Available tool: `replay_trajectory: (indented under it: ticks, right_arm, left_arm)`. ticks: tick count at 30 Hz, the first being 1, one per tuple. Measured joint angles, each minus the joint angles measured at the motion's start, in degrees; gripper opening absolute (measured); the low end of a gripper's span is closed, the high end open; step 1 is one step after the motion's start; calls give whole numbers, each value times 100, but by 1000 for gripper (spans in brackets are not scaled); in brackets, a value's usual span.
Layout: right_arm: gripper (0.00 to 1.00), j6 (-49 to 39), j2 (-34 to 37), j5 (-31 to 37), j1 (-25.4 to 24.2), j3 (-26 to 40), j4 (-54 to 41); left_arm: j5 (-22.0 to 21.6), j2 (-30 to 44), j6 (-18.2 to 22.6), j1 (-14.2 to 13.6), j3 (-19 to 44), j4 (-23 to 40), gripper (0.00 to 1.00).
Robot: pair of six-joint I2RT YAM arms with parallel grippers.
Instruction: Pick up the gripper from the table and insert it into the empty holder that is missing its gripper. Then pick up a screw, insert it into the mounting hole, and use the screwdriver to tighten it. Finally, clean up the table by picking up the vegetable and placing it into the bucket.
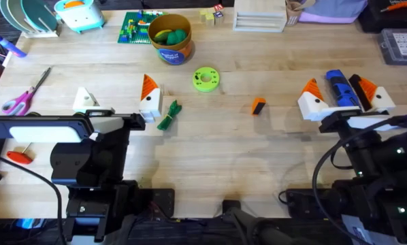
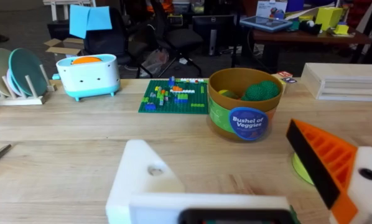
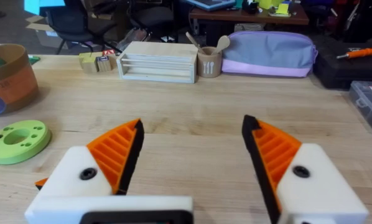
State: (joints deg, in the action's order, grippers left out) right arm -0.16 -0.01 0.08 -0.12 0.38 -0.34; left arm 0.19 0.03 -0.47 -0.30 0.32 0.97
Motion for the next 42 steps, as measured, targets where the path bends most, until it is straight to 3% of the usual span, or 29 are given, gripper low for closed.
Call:
replay_trajectory:
  ticks: [12,16,22,26,32,36,42]
  right_arm:
    - [992,55,0,-26,0,2,-20]
    - [991,258,0,-88,0,96,-222]
    - [991,467,211,-164,0,949,-1893]
    - [991,494,676,-162,0,1791,-2794]
    - [988,511,1318,-162,0,2733,-3326]
    - [992,516,1473,-162,0,2969,-3366]
    - [991,516,1473,-162,0,2992,-3453]
  left_arm:
    - [4,0,-18,24,7,2,990]
    - [11,3,-113,24,234,397,990]
    - [22,560,-205,24,1643,1709,990]
    - [59,1498,-284,24,2853,2702,990]
    - [276,2819,-306,24,4234,3676,992]
    - [330,3209,-306,24,4634,3694,992]
    - [348,3254,-307,24,4666,4077,992]
